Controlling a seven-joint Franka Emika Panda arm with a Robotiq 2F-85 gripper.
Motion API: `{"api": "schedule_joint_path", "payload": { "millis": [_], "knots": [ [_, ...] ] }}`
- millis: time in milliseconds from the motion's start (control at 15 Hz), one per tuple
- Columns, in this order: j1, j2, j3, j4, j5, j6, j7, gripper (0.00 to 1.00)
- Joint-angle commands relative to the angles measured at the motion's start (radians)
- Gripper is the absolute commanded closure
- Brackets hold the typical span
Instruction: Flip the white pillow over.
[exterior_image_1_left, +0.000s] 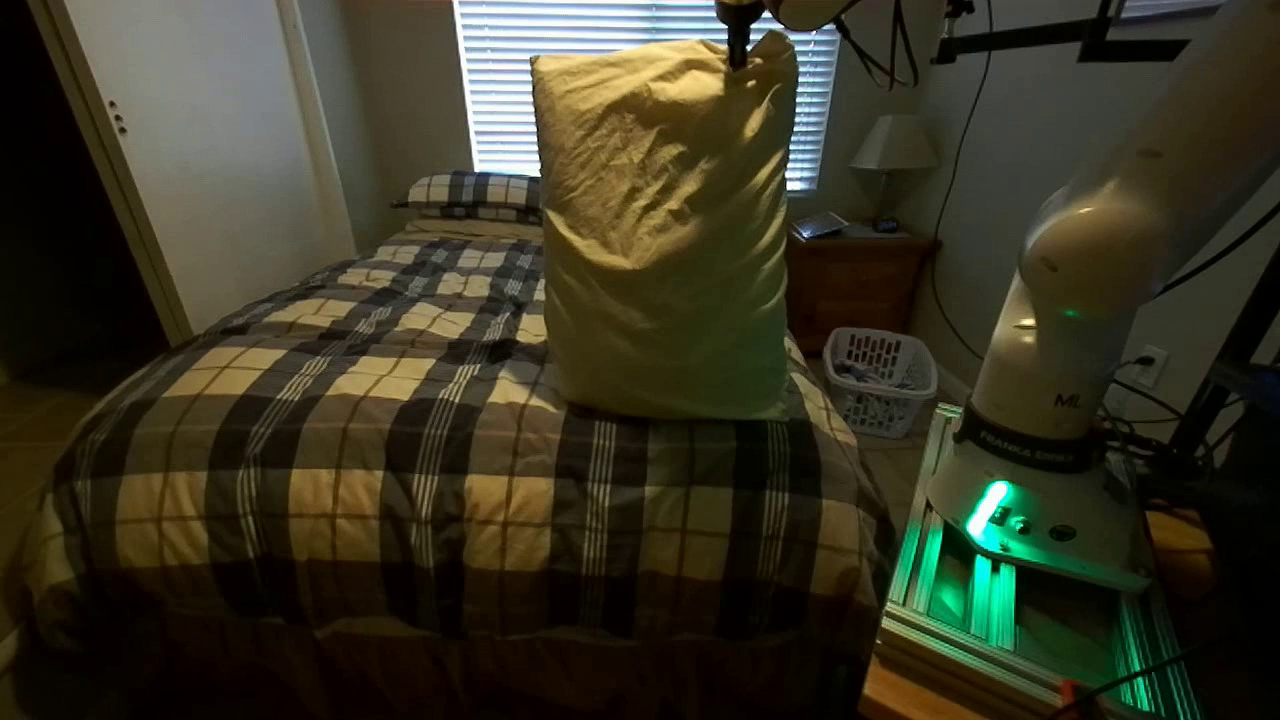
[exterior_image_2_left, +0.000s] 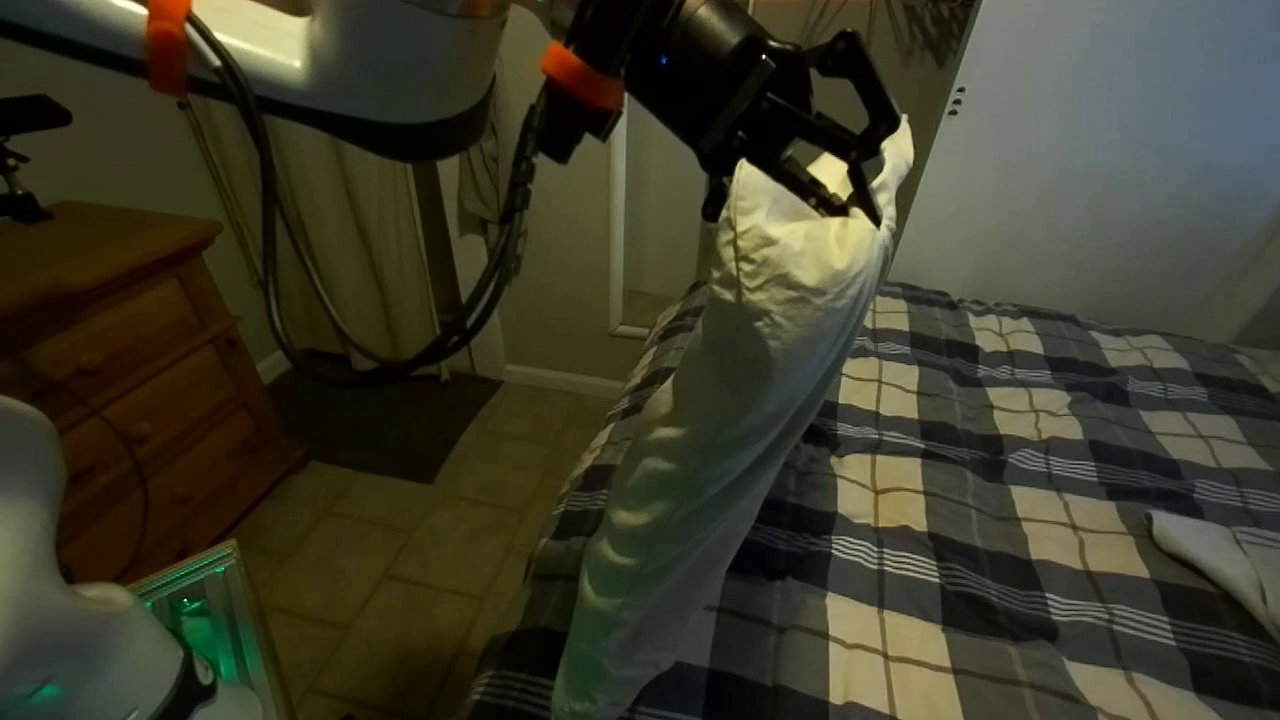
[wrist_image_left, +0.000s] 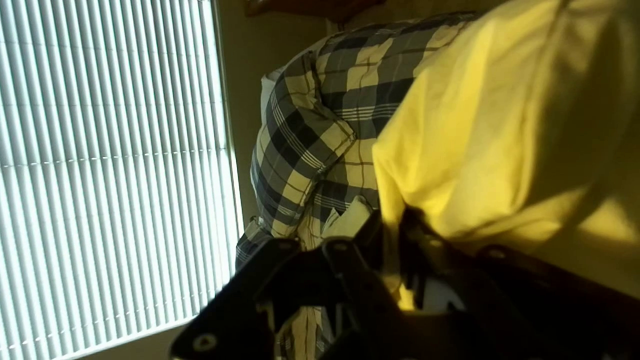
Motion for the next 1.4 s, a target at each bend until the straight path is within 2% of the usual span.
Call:
{"api": "schedule_joint_path", "payload": {
  "millis": [0,200,667,933,1000,1067,1200,1333],
  "knots": [
    [0.0,0.0,0.001,0.002,0.002,-0.002,-0.002,0.98],
    [-0.023,0.07,-0.026,0.038,-0.001,-0.019,0.01,0.98],
    [-0.087,0.205,-0.082,0.06,-0.134,0.123,0.13,0.98],
    [-0.108,0.273,-0.097,0.078,-0.167,0.185,0.187,0.98],
    [-0.114,0.289,-0.103,0.084,-0.172,0.195,0.192,0.91],
    [-0.126,0.31,-0.114,0.103,-0.18,0.202,0.197,0.66],
    [-0.145,0.339,-0.133,0.135,-0.167,0.213,0.19,0.62],
    [-0.157,0.356,-0.143,0.153,-0.16,0.223,0.197,0.48]
  ]
}}
